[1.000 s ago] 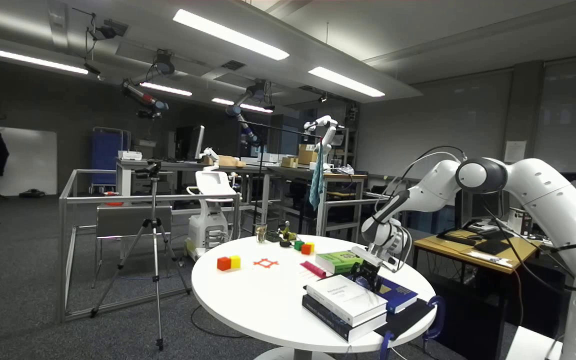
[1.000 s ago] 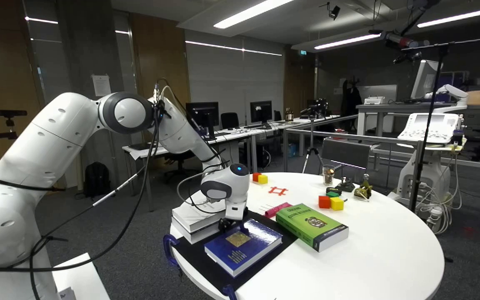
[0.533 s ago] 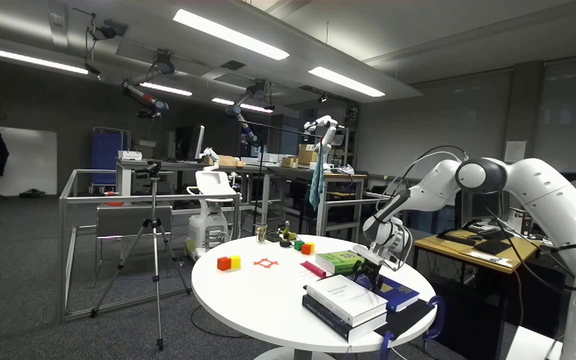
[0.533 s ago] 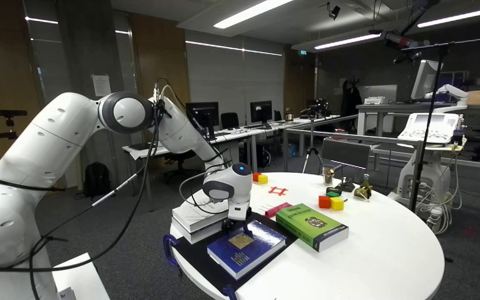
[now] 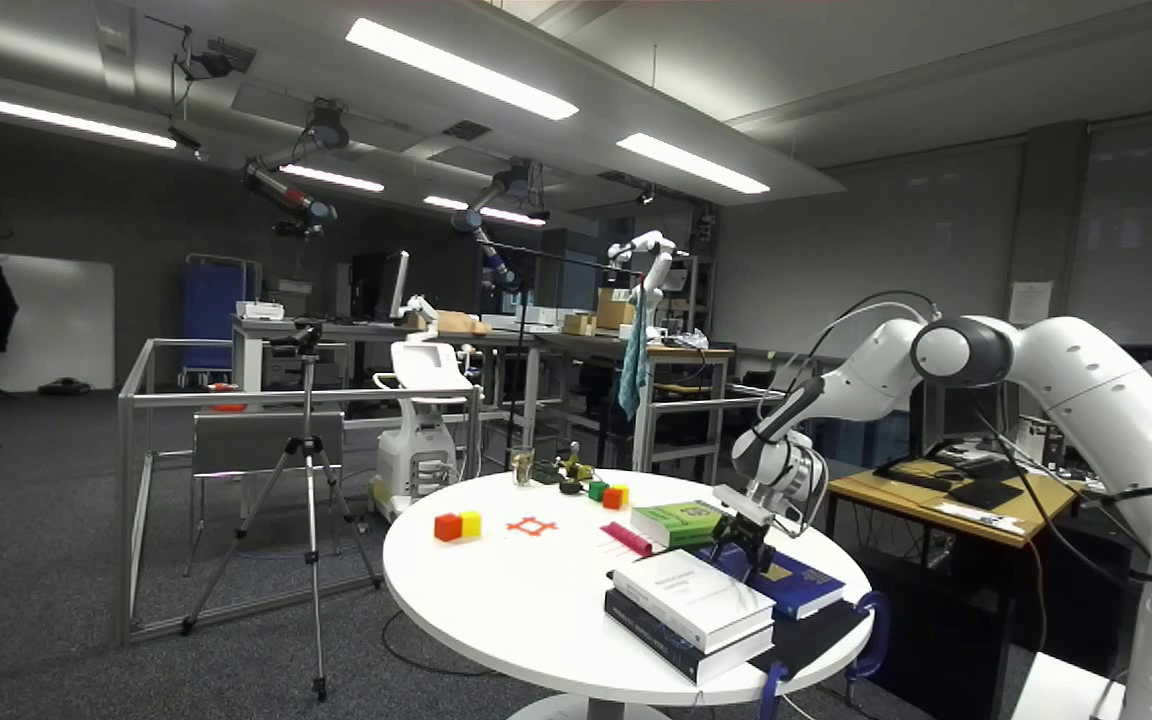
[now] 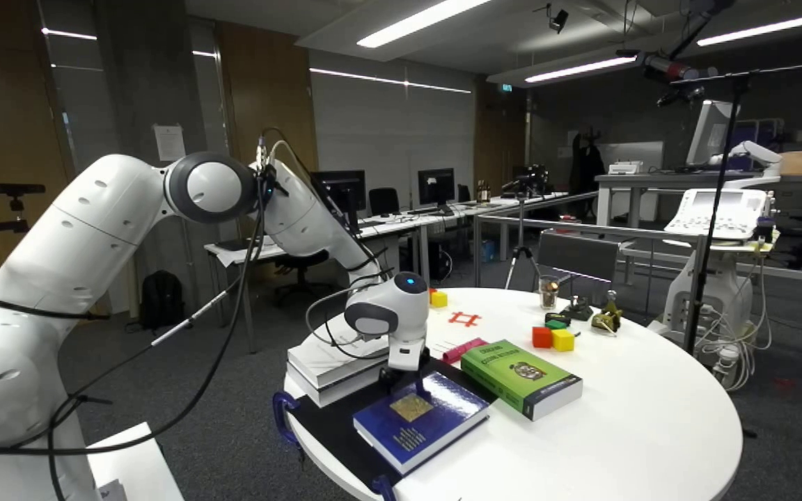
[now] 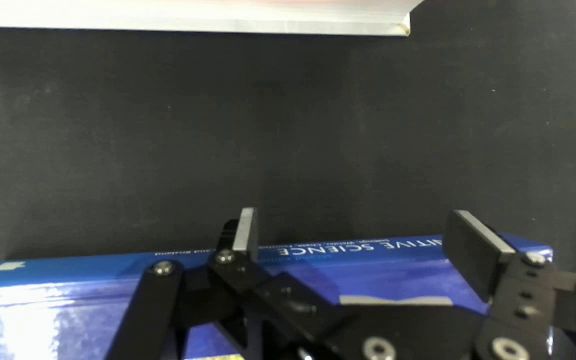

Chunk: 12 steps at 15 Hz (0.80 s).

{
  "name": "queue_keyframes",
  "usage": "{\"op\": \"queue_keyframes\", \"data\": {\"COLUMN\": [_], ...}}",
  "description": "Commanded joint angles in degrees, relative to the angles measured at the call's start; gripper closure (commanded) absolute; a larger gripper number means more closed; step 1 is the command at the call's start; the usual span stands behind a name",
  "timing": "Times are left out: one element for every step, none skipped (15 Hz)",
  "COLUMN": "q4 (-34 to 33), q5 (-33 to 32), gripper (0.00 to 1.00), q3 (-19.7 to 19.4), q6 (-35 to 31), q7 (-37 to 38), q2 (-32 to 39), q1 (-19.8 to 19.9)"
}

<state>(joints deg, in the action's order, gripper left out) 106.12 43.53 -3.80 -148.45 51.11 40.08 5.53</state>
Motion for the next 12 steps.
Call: {"op": "queue_keyframes", "data": {"q4": [-1.7, -1.7, -1.7, -1.8, -1.8, -1.8, -1.9, -1.8, -1.7, -1.5, -1.3, -1.3], "q5": [0.7, 0.5, 0.5, 0.5, 0.5, 0.5, 0.5, 0.4, 0.3, 0.0, -0.2, -0.3], "gripper": [0.0, 0.0, 0.0, 0.0, 0.0, 0.0, 0.0, 0.0, 0.0, 0.0, 0.0, 0.0], "q3": [-0.4, -0.5, -0.5, -0.7, -0.8, -0.9, -0.9, -1.0, -1.0, -1.2, -1.2, -1.2], "q6": [0.5, 0.6, 0.7, 0.8, 0.8, 0.7, 0.7, 0.8, 0.9, 1.2, 1.3, 1.4], "q7": [-0.6, -0.8, -1.0, -0.8, -1.0, -1.0, -1.1, -1.2, -1.4, -1.6, -2.0, -2.3], "q2": [0.5, 0.5, 0.4, 0.4, 0.4, 0.4, 0.4, 0.3, 0.3, 0.1, 0.0, -0.1], "q1": [1.4, 1.6, 1.9, 2.0, 2.1, 2.2, 2.3, 2.5, 2.6, 2.7, 2.8, 3.0]}}
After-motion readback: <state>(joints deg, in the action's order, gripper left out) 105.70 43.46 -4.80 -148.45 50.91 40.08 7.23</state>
